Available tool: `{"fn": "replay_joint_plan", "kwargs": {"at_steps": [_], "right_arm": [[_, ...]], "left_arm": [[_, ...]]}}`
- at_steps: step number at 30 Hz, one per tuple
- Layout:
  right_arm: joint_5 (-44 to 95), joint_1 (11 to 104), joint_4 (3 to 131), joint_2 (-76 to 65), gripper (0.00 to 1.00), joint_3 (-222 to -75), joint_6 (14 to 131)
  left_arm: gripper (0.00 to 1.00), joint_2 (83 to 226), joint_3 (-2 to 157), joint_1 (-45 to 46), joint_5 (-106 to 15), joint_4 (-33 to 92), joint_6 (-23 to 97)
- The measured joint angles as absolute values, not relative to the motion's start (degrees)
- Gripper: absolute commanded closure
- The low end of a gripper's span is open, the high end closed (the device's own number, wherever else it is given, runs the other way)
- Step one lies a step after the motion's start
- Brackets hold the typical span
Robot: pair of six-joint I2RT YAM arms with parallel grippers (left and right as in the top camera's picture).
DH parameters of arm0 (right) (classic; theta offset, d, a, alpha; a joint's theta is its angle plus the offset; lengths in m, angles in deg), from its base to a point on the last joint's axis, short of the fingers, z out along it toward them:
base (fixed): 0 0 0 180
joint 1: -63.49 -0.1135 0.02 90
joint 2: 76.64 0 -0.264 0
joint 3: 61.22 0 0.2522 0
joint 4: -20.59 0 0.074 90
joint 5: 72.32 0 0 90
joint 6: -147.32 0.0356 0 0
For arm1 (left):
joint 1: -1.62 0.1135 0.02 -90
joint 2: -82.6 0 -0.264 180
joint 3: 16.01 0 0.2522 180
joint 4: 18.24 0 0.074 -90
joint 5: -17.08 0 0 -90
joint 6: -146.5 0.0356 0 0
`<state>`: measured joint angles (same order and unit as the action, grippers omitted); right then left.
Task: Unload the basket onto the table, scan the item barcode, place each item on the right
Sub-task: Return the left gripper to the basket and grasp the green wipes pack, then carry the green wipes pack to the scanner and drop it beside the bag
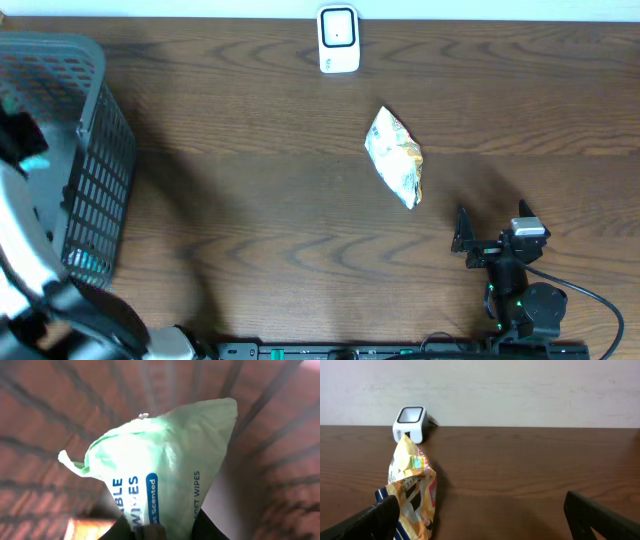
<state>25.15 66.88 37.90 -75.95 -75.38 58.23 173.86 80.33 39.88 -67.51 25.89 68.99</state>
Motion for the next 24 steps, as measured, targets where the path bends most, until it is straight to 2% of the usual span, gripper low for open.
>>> {"fn": "replay_joint_plan", "kwargs": {"at_steps": [8, 11, 14, 17, 24], "right_arm": [[25.15, 66.88, 37.92, -75.95, 0.01, -75.38, 58.25], [25.15, 66.88, 37.90, -75.95, 0.01, -75.38, 58.25], [25.15, 66.88, 37.90, -75.95, 0.01, -75.38, 58.23], [25.15, 66.88, 37.90, -75.95, 0.01, -75.38, 58.23], [25.12, 66.88, 37.95, -75.95, 0.01, -75.38, 58.25]], "left_arm": [[0.77, 155.64, 80.31, 39.48, -52.67, 9.56, 50.94], [0.77, 151.24, 80.38, 36.71, -47.88, 6.88, 43.46], [0.77, 150.26, 80.40, 29.38, -44.47, 8.45, 37.78], [0.77, 153.19, 80.38, 18.35, -42.55, 13.46, 34.98], [0.77, 169.97, 80.38, -5.78, -42.29, 17.63, 33.47]]}}
